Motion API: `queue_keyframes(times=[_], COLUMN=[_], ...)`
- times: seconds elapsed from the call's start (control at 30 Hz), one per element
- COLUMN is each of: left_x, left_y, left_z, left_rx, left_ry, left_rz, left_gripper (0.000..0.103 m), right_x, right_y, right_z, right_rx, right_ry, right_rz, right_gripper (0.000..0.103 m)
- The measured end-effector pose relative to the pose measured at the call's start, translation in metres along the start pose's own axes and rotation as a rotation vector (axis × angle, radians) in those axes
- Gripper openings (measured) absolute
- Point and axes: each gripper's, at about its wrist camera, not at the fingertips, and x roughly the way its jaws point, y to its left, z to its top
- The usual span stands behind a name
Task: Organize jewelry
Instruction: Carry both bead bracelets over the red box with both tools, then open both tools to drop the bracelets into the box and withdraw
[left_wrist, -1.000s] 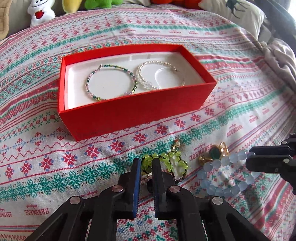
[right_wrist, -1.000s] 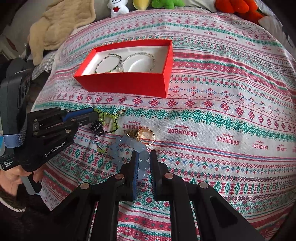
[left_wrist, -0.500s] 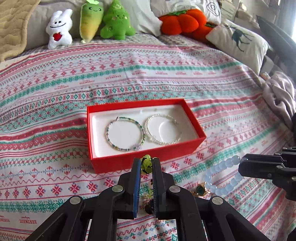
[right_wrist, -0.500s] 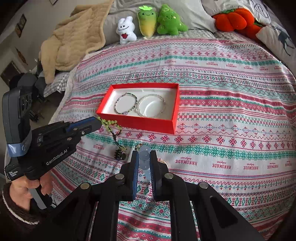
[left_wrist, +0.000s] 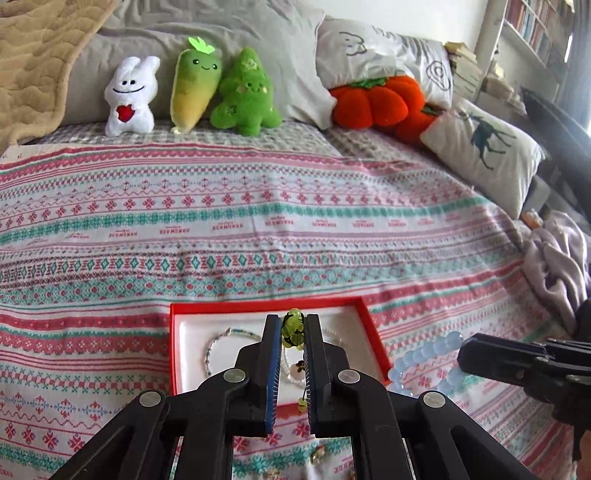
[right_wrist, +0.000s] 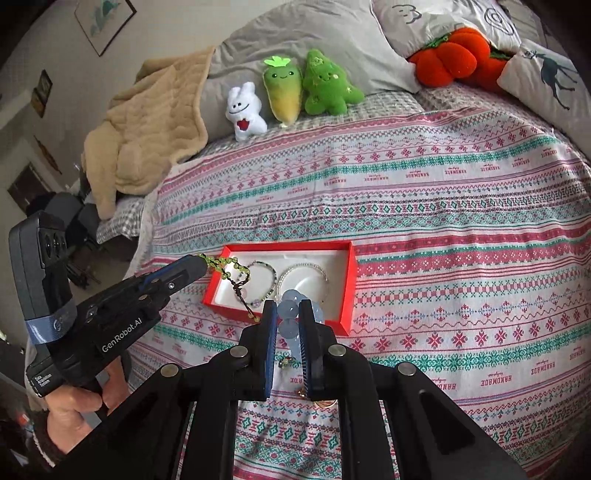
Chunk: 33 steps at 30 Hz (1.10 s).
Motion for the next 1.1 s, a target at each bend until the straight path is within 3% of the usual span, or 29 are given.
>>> queue_keyframes(times=[0.13,0.37,0.73,0.93,1.1], left_x=[0.016,0.063,0.072,0.074,0.074], left_y=[0.005,0.028,0.042,0.041,0.039], left_z=[0.005,-0.019,-0.033,-0.035,-0.034], left_rx=[-0.031,-0.068,-0.045,-0.014,-0.005], left_ry=[-0.003,0.137,0.202,0.214,0.212], left_rz=[-0.008,0.1,0.182,0.208,0.21], left_gripper=[0.006,0.006,0.007,0.007,0.008], right_x=[0.008,0.03,0.076,0.094,0.095], right_y=[-0.001,-0.003,0.019,0.009,-0.007], right_z=[0.011,0.02,0.024,0.018,0.018], right_rx=[0.007,0.024,0.006,-0.027,-0.005], right_ry=[-0.028,-0.023,0.036,0.069,0.076], right_rz=[0.001,-0.008,0.043,-0.075,-0.101], right_gripper=[0.012,0.012,0.012,0.012,0.012])
